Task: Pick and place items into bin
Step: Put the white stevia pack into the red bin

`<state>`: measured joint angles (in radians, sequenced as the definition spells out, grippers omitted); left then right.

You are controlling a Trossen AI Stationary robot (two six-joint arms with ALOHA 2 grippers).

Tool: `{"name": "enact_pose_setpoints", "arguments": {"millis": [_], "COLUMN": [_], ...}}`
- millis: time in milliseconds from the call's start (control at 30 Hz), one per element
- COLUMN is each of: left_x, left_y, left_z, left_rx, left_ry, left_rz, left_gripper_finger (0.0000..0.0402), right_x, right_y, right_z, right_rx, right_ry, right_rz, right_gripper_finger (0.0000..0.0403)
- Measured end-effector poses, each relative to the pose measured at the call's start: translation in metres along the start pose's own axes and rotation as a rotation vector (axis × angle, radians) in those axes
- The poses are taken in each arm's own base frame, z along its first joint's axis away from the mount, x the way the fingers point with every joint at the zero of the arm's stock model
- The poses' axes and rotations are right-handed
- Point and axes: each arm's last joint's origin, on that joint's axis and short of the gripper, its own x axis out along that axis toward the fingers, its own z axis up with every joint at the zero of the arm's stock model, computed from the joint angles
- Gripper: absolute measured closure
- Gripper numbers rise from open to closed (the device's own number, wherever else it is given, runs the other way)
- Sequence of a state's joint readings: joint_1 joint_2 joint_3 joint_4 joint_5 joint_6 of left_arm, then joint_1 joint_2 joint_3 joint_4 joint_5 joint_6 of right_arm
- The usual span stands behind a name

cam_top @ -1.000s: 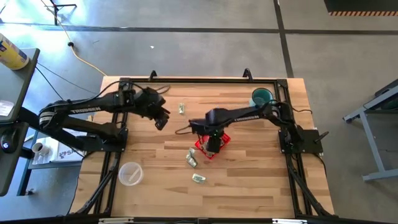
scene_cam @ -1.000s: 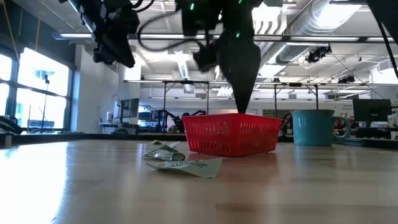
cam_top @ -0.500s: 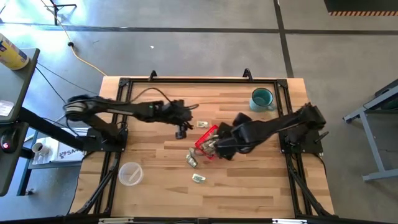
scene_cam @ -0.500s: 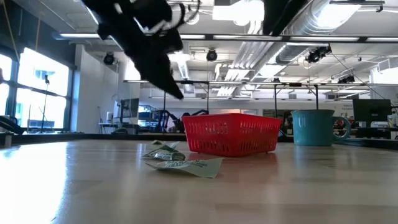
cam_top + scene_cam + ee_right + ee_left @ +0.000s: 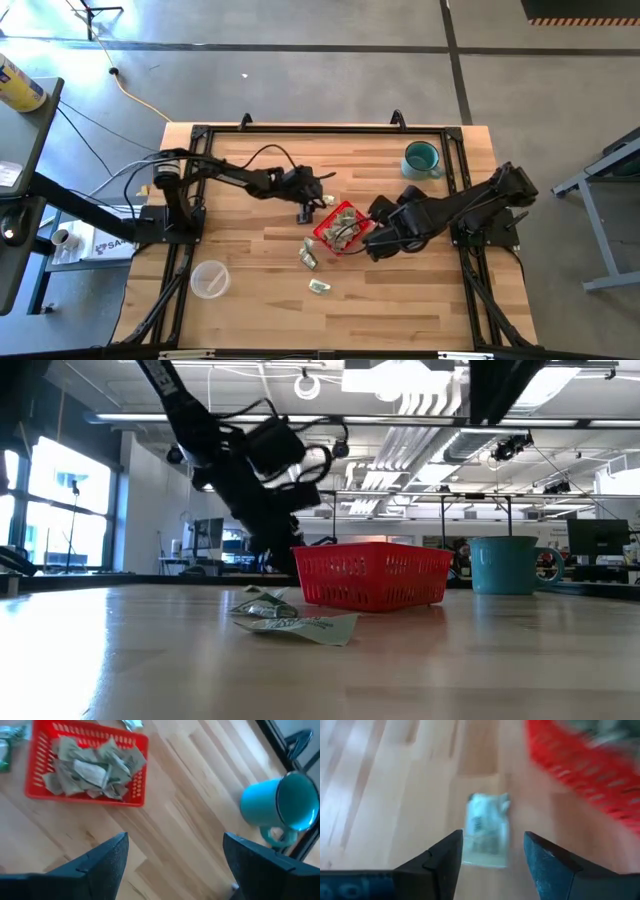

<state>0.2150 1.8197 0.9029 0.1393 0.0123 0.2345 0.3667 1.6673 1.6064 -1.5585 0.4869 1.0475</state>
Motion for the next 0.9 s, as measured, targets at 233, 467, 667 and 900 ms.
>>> {"name": "enact_pose_setpoints", "arguments": {"millis": [233, 467, 667, 900], "left_x": [0.032, 0.037, 0.013, -0.065], "left_y": [0.022, 0.028, 0.039, 0.037], "left_z": [0.0, 0.022, 0.05, 0.092], "left_rx": [-0.056, -0.02, -0.024, -0.131], "left_ry": [0.088, 0.12, 0.293, 0.21], "left_rz": [-0.087, -0.071, 0.046, -0.263], "left_gripper_finger": [0.0197, 0.0333, 0.0369, 0.038], "right_x": [0.016, 0.02, 0.02, 0.02], "right_y": [-0.013, -0.026, -0.027, -0.027], "right_z": [-0.016, -0.023, -0.023, -0.022], "right_rx": [0.076, 0.129, 0.129, 0.113], "right_ry": [0.046, 0.063, 0.069, 0.059], "right_rz": [0.004, 0.026, 0.033, 0.024], "right_gripper_finger": [0.0088, 0.0088, 0.0088, 0.0088]}}
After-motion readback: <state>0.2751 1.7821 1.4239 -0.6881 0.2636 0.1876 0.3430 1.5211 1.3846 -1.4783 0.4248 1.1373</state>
